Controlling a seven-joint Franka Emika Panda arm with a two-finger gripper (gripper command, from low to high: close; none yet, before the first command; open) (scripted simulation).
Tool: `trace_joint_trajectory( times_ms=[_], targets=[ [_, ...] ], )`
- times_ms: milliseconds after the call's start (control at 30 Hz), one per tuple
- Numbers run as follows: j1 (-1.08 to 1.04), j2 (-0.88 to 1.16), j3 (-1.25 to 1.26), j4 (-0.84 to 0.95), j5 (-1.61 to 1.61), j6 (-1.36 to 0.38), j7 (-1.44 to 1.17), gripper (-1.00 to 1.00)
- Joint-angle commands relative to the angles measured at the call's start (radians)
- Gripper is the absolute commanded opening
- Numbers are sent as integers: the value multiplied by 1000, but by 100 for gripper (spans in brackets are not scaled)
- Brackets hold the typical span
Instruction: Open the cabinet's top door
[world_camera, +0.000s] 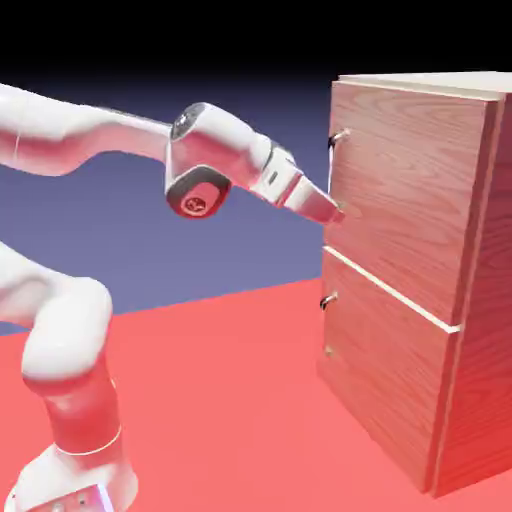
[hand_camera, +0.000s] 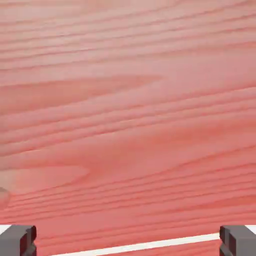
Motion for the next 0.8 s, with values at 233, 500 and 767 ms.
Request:
trace_joint_trajectory(
  times_ms=[233, 500, 767],
  targets=[
    [-147, -140, 164, 28, 348, -58, -167, 0],
    [-293, -280, 327, 55, 696, -116, -334, 0],
    [-440, -420, 490, 83, 1044, -173, -500, 0]
  ],
)
